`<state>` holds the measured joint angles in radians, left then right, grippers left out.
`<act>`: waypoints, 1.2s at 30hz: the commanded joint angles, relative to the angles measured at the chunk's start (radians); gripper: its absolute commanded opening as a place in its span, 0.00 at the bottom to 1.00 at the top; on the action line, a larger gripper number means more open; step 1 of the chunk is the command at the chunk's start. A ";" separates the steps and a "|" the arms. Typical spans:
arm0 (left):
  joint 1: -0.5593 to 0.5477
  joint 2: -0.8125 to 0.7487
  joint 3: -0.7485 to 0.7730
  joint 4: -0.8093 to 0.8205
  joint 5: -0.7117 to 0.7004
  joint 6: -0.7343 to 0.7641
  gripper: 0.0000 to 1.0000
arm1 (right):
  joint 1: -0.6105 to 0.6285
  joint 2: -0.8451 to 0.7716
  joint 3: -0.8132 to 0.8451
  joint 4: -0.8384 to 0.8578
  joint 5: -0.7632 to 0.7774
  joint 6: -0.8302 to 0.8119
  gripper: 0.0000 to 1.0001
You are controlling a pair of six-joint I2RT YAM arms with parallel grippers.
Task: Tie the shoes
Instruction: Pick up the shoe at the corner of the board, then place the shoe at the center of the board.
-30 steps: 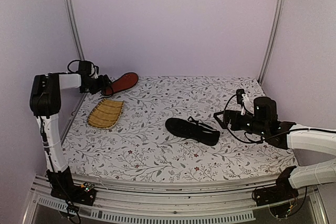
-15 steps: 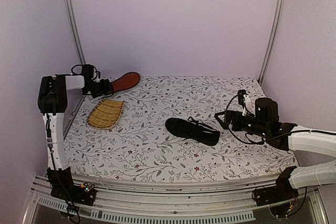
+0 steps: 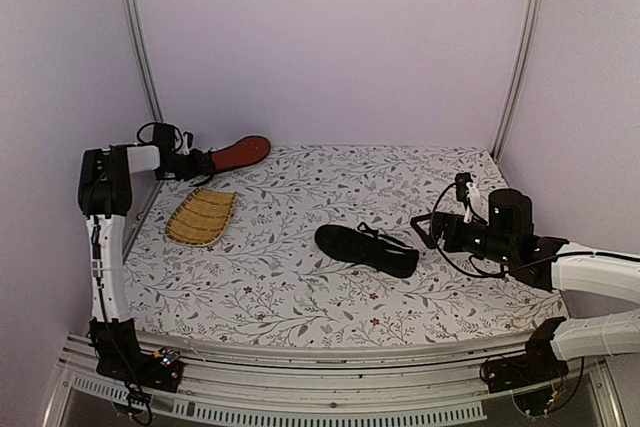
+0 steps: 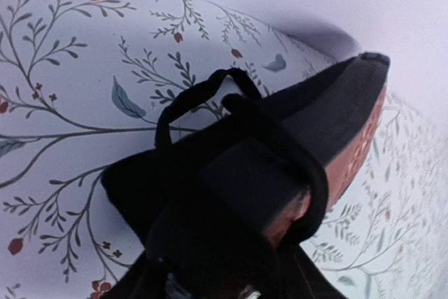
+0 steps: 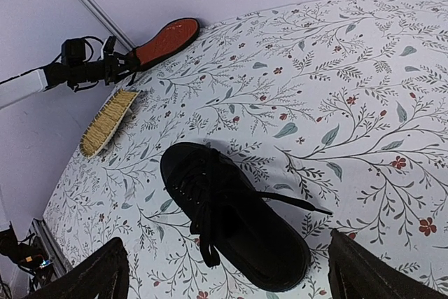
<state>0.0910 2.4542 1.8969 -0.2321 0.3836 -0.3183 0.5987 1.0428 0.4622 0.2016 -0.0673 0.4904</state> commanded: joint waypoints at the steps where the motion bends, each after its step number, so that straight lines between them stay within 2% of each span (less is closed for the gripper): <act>1: -0.007 -0.044 -0.067 0.071 0.011 0.042 0.34 | -0.006 0.002 -0.009 0.013 -0.020 0.006 0.99; 5: -0.022 -0.154 -0.177 0.161 0.021 0.053 0.14 | -0.004 0.009 -0.004 0.021 -0.029 0.009 0.99; 8: -0.056 -0.256 -0.293 0.235 -0.008 0.081 0.04 | -0.005 0.014 -0.002 0.028 -0.041 0.009 0.99; 11: -0.120 -0.377 -0.405 0.294 -0.090 0.144 0.00 | -0.005 0.018 0.003 0.029 -0.056 0.007 0.99; 19: -0.345 -0.723 -0.737 0.403 -0.468 0.361 0.00 | -0.005 0.007 -0.012 0.037 -0.086 0.005 0.99; 24: -0.532 -0.904 -0.904 0.328 -0.654 0.380 0.00 | -0.005 0.019 -0.012 0.046 -0.103 0.000 0.99; 28: -0.725 -1.019 -1.019 0.220 -0.821 0.328 0.00 | -0.005 0.041 -0.011 0.070 -0.133 0.000 0.99; 33: -0.958 -1.055 -1.070 -0.060 -1.058 0.153 0.00 | -0.005 0.072 -0.010 0.108 -0.179 0.008 0.99; 36: -1.086 -1.043 -1.071 -0.208 -1.133 0.020 0.00 | -0.005 0.091 -0.013 0.134 -0.202 0.016 0.99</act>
<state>-0.8768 1.4296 0.8326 -0.2119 -0.5495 -0.1108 0.5987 1.1149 0.4580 0.2710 -0.2226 0.4950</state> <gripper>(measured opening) 0.188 0.988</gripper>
